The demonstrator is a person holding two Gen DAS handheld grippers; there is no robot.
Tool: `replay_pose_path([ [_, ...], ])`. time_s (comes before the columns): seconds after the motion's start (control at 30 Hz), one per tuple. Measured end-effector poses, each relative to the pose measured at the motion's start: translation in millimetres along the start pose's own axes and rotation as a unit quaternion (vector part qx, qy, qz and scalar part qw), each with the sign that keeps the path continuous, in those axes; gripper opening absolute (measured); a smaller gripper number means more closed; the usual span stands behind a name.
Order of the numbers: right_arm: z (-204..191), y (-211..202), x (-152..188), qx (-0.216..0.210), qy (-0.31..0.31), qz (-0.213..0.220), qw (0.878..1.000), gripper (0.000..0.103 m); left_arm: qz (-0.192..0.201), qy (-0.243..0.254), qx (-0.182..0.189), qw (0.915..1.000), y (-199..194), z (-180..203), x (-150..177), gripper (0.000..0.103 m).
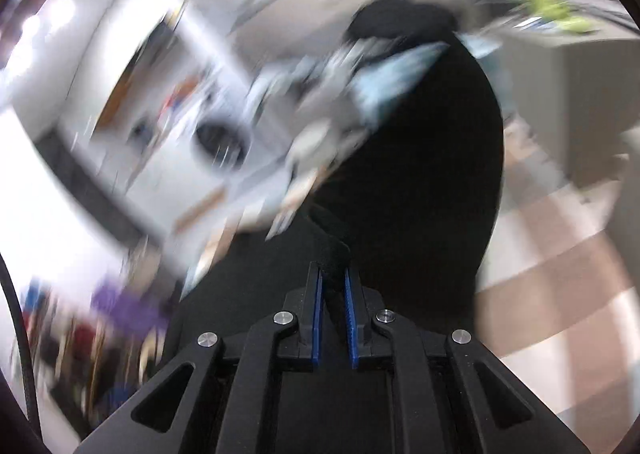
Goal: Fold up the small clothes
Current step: 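Grasp the black shirt's side edge with the right gripper while the left gripper grasps it too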
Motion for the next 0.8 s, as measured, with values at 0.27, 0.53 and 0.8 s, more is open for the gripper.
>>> replay_pose_path([
  [0.27,15.4,13.3,45.6,0.046,0.031,-0.061,0.997,0.037,-0.001,-0.034,-0.003,0.9994,-1.5,-14.0,-6.0,0.087],
  [0.53,24.5,12.6,62.1,0.053,0.041,-0.083,0.994,0.041,-0.006,-0.111,-0.011,0.9937,-9.5,-54.3,-8.0,0.087],
  [0.8,-4.3,-23.0,66.2,0.035,0.043,-0.055,0.997,0.048,-0.021,-0.189,-0.02,0.9815,0.4,-93.6,-17.9,0.087],
])
Point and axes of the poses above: each gripper's, at about its wrist camera, not at the fingertips, and y roughly the way its jaws point, z to its right, x to its underside, the point moved 7 cm from there along y, roughly the way its jaws point, and after that the axes turned 15 degrees about -y, right-handed, at the moved point
